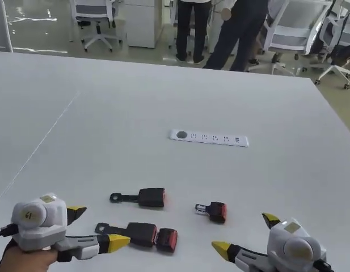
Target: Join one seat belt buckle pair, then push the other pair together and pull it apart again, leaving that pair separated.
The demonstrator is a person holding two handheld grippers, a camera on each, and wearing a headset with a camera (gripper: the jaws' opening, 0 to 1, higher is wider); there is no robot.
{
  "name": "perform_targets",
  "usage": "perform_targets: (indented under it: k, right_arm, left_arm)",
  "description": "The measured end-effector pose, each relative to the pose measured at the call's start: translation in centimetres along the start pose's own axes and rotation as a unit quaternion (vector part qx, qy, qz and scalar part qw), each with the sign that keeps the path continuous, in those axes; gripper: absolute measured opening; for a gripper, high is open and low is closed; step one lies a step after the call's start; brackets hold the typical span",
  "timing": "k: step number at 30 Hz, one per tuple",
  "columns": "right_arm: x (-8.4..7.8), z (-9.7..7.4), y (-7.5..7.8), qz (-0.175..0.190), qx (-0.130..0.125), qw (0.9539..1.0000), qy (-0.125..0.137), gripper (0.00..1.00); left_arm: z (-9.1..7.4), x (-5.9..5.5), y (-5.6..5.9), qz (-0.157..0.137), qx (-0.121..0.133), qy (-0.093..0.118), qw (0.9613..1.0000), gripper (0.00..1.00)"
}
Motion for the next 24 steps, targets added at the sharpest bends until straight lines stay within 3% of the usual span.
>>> perform_targets:
  k: [8, 14, 24]
  right_arm:
    - [-0.7, -2.2, -0.1, 0.009, -0.008, 0.9999, 0.009, 0.95]
    - [-1.2, -3.9, -0.7, 0.011, -0.014, 0.9997, 0.016, 0.96]
    - [-2.7, -6.1, -1.5, 0.008, -0.015, 0.9998, 0.015, 0.96]
  left_arm:
    - [-1.5, -0.5, 1.6, -0.001, -0.005, 0.001, 1.0000, 1.00]
    - [-2.8, -0.7, 1.6, 0.008, -0.006, 0.004, 0.9999, 1.00]
    - [-4.4, -1.1, 3.2, 0.017, -0.014, 0.004, 0.9997, 1.00]
Point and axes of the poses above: the centre of the closed fingertips' face, and the gripper's own axes: z roughly forward along the fingers, y roughly to its right, x roughly out of its top, the point moved 6 cm from there along -z, roughly backward along the fingers, and after that the axes turned 8 degrees about z, right-handed, at the moved point
